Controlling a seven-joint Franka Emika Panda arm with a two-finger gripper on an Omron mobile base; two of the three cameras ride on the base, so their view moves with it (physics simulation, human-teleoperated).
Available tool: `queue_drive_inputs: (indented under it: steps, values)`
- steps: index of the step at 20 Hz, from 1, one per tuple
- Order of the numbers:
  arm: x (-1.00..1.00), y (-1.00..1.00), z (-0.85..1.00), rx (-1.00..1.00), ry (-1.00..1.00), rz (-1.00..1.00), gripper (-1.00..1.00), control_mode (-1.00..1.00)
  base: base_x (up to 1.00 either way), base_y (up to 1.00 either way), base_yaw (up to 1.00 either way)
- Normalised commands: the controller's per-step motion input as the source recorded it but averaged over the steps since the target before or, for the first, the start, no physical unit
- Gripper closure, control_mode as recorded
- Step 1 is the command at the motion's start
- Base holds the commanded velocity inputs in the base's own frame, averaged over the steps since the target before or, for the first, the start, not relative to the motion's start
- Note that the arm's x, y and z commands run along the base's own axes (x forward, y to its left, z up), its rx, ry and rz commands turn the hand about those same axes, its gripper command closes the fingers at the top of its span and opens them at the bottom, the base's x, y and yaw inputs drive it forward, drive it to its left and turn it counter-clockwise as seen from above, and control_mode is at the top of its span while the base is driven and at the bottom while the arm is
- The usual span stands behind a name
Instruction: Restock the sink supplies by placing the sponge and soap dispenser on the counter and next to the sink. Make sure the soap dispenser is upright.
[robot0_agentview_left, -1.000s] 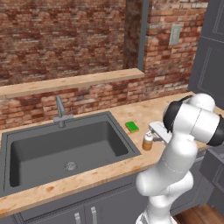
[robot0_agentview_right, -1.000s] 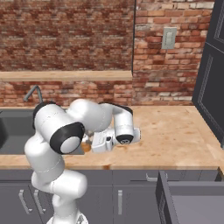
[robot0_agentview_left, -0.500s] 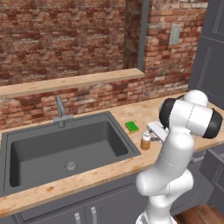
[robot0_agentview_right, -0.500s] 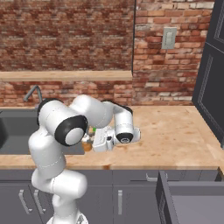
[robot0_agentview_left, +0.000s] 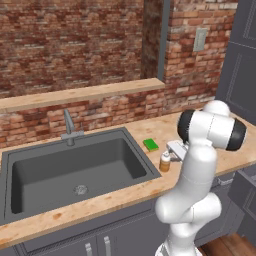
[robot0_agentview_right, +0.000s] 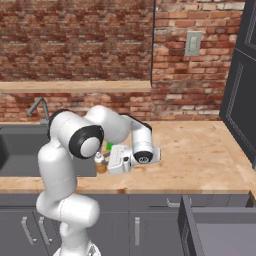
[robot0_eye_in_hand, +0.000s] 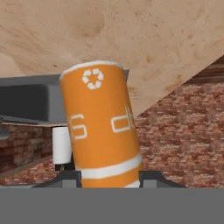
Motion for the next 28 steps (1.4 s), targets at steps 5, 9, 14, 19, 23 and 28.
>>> queue_drive_inputs:
  steps: [5, 9, 14, 19, 23, 28]
  values:
    - [0.21, -0.08, -0.09, 0.0, 0.0, 0.0, 1.0, -1.0, 0.0, 0.0, 0.0]
    - [0.2, -0.09, -0.07, 0.0, 0.0, 0.0, 1.0, -1.0, 0.0, 0.0, 0.0]
    - [0.15, -0.09, -0.1, 0.0, 0.0, 0.0, 1.0, -1.0, 0.0, 0.0, 0.0]
    - [0.13, -0.07, -0.14, 0.0, 0.0, 0.0, 1.0, -1.0, 0.0, 0.0, 0.0]
    - [0.03, -0.04, -0.09, 0.0, 0.0, 0.0, 1.0, -1.0, 0.0, 0.0, 0.0]
    - [0.0, 0.0, -0.01, 0.0, -0.01, 0.0, -1.0, -1.0, 0.0, 0.0, 0.0]
